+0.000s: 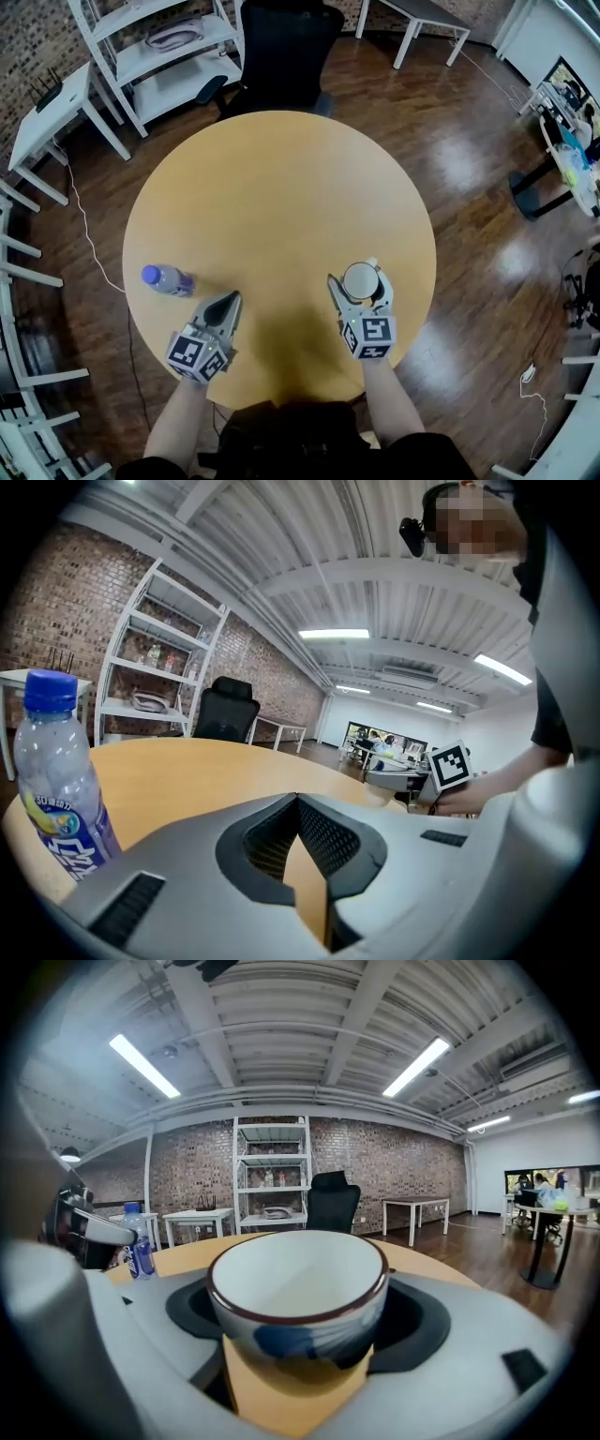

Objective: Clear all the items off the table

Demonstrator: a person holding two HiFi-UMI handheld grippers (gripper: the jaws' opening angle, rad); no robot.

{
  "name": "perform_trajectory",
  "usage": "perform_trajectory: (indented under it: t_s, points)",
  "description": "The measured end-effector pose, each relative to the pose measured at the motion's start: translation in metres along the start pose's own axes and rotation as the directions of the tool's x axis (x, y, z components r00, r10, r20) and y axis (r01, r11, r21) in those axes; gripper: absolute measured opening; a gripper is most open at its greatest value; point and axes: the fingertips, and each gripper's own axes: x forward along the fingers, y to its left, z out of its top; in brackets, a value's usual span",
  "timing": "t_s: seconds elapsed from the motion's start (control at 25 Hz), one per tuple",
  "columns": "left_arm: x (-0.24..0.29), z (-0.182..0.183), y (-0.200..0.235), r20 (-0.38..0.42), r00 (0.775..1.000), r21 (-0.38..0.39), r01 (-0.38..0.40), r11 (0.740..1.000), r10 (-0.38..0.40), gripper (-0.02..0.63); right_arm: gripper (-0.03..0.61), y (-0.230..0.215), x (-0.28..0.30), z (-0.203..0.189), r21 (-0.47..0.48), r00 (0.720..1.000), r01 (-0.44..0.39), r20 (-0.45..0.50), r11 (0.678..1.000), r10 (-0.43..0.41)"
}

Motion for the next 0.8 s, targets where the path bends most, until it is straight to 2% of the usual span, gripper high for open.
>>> perform_trajectory:
  t_s: [0.2, 0.4, 0.6, 0.8]
  points:
    - [-0.009, -0.011, 0.005, -0.023, 0.999, -0.011, -0.043, 0.999, 0.043, 0.002, 0.422, 0.004, 0.030, -0.027, 0.048, 0.999, -0.016, -0.028, 0.999, 0.017]
    - [-0.023, -0.018, 0.011, -0.087, 0.994, -0.015, -0.074, 0.997, 0.072, 0.002, 0.422, 0.018, 0.047, -0.044, 0.074, 0.998, -0.015, -0.054, 0.997, 0.019]
    - [-0.017, -0.030, 0.023, -0.073, 0.990, -0.056, -0.122, 0.991, 0.118, 0.002, 0.421, 0.022, 0.065, -0.050, 0.007, 0.999, 0.011, -0.034, 1.000, -0.011]
    - [-0.019, -0.041, 0.021, -0.094, 0.991, -0.087, -0.107, 0.990, 0.099, 0.002, 0.422, 0.030, 0.062, -0.055, 0.021, 0.999, 0.041, -0.036, 0.999, -0.040]
